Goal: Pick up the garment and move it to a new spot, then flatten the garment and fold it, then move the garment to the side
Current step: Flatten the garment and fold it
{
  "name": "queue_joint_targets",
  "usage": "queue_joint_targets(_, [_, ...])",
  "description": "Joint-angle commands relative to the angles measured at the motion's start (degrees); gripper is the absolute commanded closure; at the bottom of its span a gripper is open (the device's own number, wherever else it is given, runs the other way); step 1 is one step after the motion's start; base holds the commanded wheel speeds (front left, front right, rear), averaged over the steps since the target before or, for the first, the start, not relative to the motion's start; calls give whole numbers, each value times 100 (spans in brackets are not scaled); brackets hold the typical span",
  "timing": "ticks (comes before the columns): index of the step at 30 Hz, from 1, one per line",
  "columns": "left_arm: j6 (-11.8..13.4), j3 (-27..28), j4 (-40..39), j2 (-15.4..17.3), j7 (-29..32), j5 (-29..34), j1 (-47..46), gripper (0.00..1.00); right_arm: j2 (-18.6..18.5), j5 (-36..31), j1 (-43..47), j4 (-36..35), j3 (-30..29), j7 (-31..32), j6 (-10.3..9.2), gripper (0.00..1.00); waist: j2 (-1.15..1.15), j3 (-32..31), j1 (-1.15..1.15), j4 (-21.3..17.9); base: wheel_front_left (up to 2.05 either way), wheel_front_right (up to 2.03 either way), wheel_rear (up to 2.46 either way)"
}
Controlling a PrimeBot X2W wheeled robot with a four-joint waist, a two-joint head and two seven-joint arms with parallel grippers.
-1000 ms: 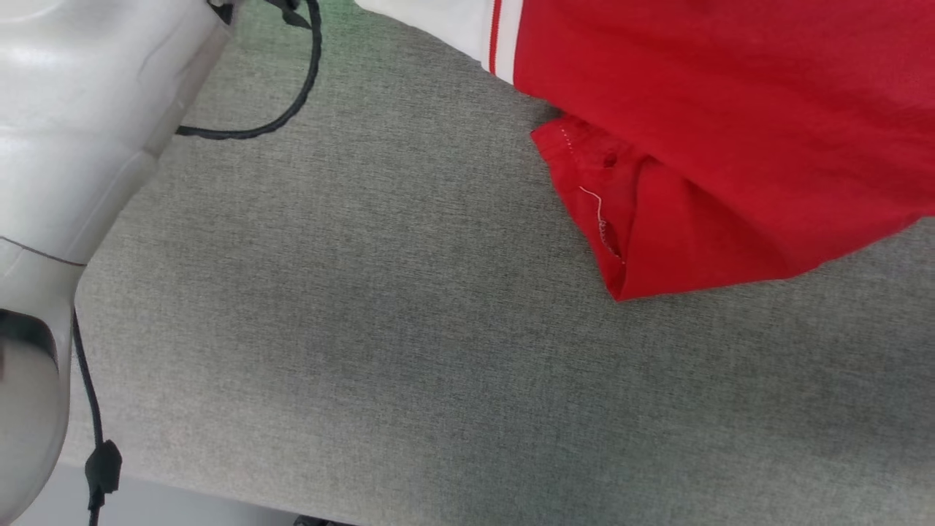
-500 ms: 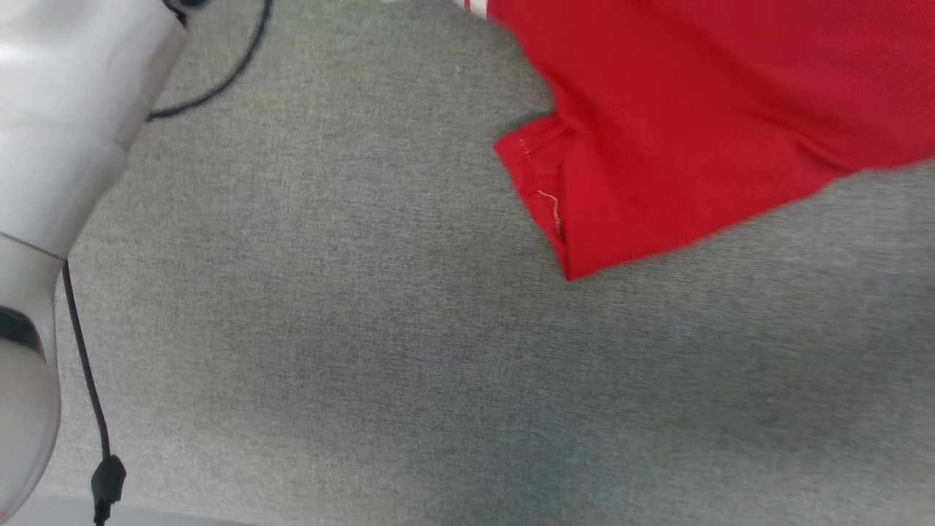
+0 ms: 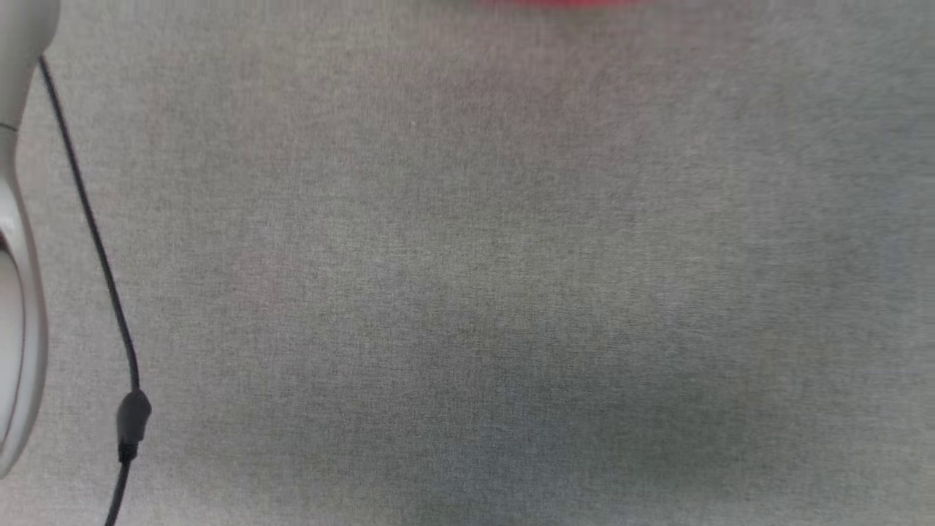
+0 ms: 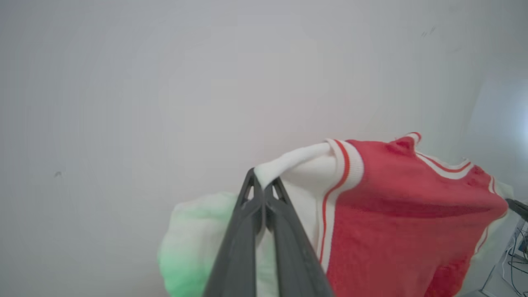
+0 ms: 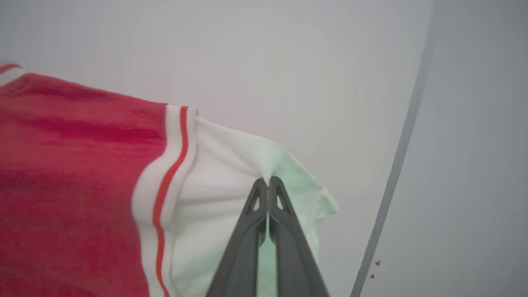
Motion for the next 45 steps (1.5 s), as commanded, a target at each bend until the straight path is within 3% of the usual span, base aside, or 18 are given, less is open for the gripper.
queue_joint_targets(1, [-1, 32, 53, 40, -48, 29, 27, 100, 27, -19, 54, 69, 4, -32, -16, 100, 0, -152, 0, -48, 0, 0, 0])
queue_joint_targets(9, [-107, -19, 183, 25, -52, 205, 955, 100, 122, -46, 889, 152, 334, -104, -16, 100, 0, -468, 0, -84, 0, 0, 0])
queue_joint_targets(14, [-113, -390, -546, 233, -44, 8, 2318, 100, -33, 288, 2075, -479, 708, -175, -15, 100, 0, -747, 0, -115, 0, 0, 0])
queue_joint_targets(21, [-108, -686, -2078, 983, -52, -33, 4455, 100, -705, 1175, 4374, -2073, 1191, -244, -15, 100, 0, -1226, 0, -197, 0, 0, 0])
queue_joint_targets(28, [-107, -302, -3534, 1716, -53, 279, 6518, 100, -1521, 1810, 6487, -3815, 1280, -47, -15, 100, 0, -1458, 0, -389, 0, 0, 0])
queue_joint_targets(38, [-108, 376, -5214, 2466, -52, 352, 8807, 100, -2454, 2344, 8831, -5974, 789, 567, -13, 100, 0, -1361, 0, -606, 0, 0, 0])
queue_joint_targets(45, [96, 457, -5885, 2862, -52, 351, 9575, 100, -2812, 2615, 9791, -6672, 364, 1209, -13, 100, 0, -1282, 0, -616, 0, 0, 0])
